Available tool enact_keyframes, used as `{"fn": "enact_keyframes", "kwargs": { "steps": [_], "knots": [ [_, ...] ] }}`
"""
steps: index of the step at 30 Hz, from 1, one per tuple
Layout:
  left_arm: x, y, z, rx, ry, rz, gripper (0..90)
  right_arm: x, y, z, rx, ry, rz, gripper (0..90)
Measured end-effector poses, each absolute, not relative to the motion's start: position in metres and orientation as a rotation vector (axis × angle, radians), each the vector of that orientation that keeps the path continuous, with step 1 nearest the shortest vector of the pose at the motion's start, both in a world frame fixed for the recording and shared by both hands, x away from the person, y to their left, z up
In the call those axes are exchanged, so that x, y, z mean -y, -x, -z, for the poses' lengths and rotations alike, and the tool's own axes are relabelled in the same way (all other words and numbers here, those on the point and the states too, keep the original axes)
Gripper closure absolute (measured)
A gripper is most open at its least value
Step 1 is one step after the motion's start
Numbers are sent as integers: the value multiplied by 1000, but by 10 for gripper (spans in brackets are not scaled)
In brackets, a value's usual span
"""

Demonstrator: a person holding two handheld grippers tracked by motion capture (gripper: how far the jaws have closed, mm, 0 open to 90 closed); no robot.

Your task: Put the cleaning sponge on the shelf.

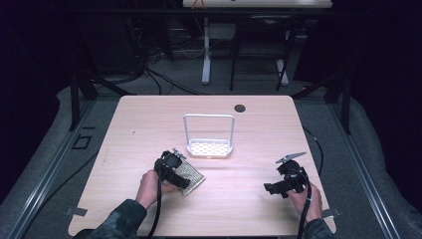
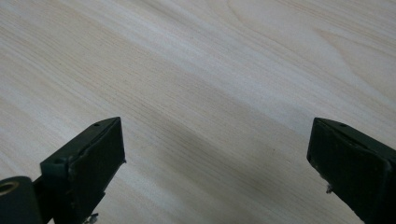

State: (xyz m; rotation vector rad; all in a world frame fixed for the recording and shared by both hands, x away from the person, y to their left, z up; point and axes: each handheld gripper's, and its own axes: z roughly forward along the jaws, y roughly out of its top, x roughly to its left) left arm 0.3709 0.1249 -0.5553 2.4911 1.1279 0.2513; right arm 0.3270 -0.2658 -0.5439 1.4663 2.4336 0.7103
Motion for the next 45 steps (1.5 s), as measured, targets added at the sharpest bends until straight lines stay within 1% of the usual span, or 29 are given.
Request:
{"fn": "enact_keyframes", "kwargs": {
  "steps": [6, 8, 9, 10, 12, 13, 14, 16, 17, 19, 20, 23, 25, 26, 30, 31, 33, 37, 39, 41, 45],
  "knots": [
    [-125, -370, 554, -1120, -2485, -259, 178, 266, -327, 544, -2433, -1463, -711, 37],
    [-126, -369, 553, -1118, -2481, -261, 223, 267, -327, 544, -2430, -1463, -715, 37],
    [-126, -369, 553, -1117, -2481, -261, 223, 267, -327, 544, -2430, -1463, -715, 37],
    [-126, -369, 553, -1115, -2479, -266, 253, 267, -327, 544, -2432, -1461, -714, 37],
    [-127, -369, 552, -1118, -2473, -272, 265, 266, -327, 545, -2433, -1463, -713, 37],
    [-127, -369, 552, -1117, -2469, -276, 286, 266, -327, 545, -2434, -1462, -711, 37],
    [-128, -369, 552, -1115, -2468, -280, 334, 267, -327, 545, -2434, -1464, -711, 38],
    [-128, -369, 551, -1119, -2467, -288, 366, 267, -327, 545, -2433, -1464, -712, 38],
    [-129, -369, 551, -1117, -2468, -290, 366, 267, -327, 545, -2432, -1465, -713, 38],
    [-130, -369, 551, -1123, -2463, -297, 401, 267, -327, 545, -2434, -1466, -707, 38],
    [-130, -370, 551, -1122, -2463, -300, 433, 267, -327, 545, -2433, -1466, -711, 38],
    [-131, -370, 551, -1122, -2462, -301, 447, 267, -327, 545, -2433, -1467, -708, 38],
    [-132, -370, 551, -1119, -2459, -306, 478, 267, -327, 545, -2431, -1467, -711, 38],
    [-132, -370, 551, -1117, -2458, -305, 511, 267, -327, 545, -2433, -1465, -712, 38],
    [-131, -369, 551, -1095, -2461, -321, 582, 266, -327, 545, -2427, -1469, -717, 39],
    [-131, -369, 550, -1085, -2462, -325, 582, 266, -327, 545, -2427, -1469, -717, 39],
    [-130, -367, 550, -1070, -2462, -340, 623, 267, -327, 545, -2432, -1468, -711, 39],
    [-130, -366, 550, -1046, -2450, -354, 734, 267, -328, 545, -2431, -1476, -713, 40],
    [-131, -365, 550, -1026, -2441, -361, 847, 267, -327, 545, -2429, -1475, -720, 40],
    [-130, -365, 550, -1014, -2442, -366, 873, 268, -328, 545, -2422, -1472, -729, 40],
    [-130, -364, 549, -1004, -2449, -372, 888, 268, -327, 545, -2425, -1474, -726, 40]
  ]
}}
